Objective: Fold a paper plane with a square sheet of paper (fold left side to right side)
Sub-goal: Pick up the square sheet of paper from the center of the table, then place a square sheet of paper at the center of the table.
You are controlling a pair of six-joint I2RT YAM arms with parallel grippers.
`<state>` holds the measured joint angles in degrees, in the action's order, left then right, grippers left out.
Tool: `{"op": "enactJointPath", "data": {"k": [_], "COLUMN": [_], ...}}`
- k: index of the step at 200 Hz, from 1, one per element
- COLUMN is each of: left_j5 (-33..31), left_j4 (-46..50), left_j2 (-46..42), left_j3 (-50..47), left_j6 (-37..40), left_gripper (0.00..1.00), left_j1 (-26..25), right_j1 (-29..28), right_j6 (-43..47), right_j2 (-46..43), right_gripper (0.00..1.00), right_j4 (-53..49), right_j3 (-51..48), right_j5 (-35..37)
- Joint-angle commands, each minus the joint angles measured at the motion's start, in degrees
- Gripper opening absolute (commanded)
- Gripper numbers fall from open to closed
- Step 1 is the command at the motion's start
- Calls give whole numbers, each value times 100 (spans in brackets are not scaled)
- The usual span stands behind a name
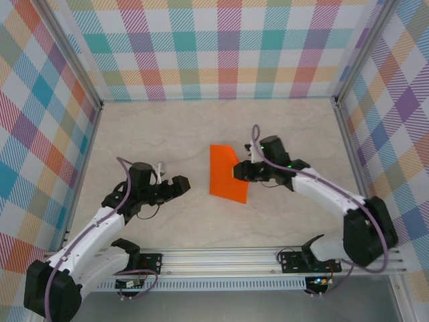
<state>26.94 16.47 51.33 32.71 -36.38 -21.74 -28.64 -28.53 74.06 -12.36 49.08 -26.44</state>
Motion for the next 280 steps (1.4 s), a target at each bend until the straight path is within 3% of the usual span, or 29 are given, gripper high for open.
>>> {"op": "enactJointPath", "data": {"k": [1, 51, 85, 118, 151, 175, 187, 198, 246, 268, 280], "left_j5": [1116, 2451, 2871, 2873, 2861, 2707, 2454, 2278, 1458, 941, 580], "left_j4": [-875, -1830, -2002, -2097, -2089, -1899, -1786, -1761, -1499, -1174, -887], "left_j2": [150, 755, 996, 1013, 1131, 1217, 1238, 1284, 2218, 2865, 3263], "left_j3": [519, 1507, 1944, 2012, 2075, 2141, 2123, 2039, 1897, 2034, 2176], "left_j6": [347, 528, 718, 740, 760, 891, 961, 986, 873, 927, 938], "left_gripper": [93, 95, 94, 91, 72, 41, 21, 12, 0, 0, 0], "left_j1": [64, -119, -480, -665, -919, -1016, -1017, -1017, -1017, -1008, -1001], "right_j1": [463, 737, 737, 736, 734, 737, 736, 737, 746, 748, 746], "right_j6": [571, 1294, 1346, 1272, 1148, 1188, 1289, 1441, 1640, 1553, 1455], "right_j2": [-877, -1822, -1912, -1810, -1780, -1779, -1793, -1798, -1803, -1677, -1579], "right_gripper": [20, 21, 21, 21, 22, 23, 30, 40, 84, 99, 100], "right_j4": [-222, -1318, -1624, -1546, -1330, -1386, -1568, -1918, -3127, -3212, -3146], "right_j3": [32, 953, 1276, 1263, 1187, 1173, 1191, 1278, 1401, 1244, 1123], "right_j5": [-1431, -2725, -2684, -2669, -2764, -2681, -2425, -1958, 1125, 1825, 2033]}}
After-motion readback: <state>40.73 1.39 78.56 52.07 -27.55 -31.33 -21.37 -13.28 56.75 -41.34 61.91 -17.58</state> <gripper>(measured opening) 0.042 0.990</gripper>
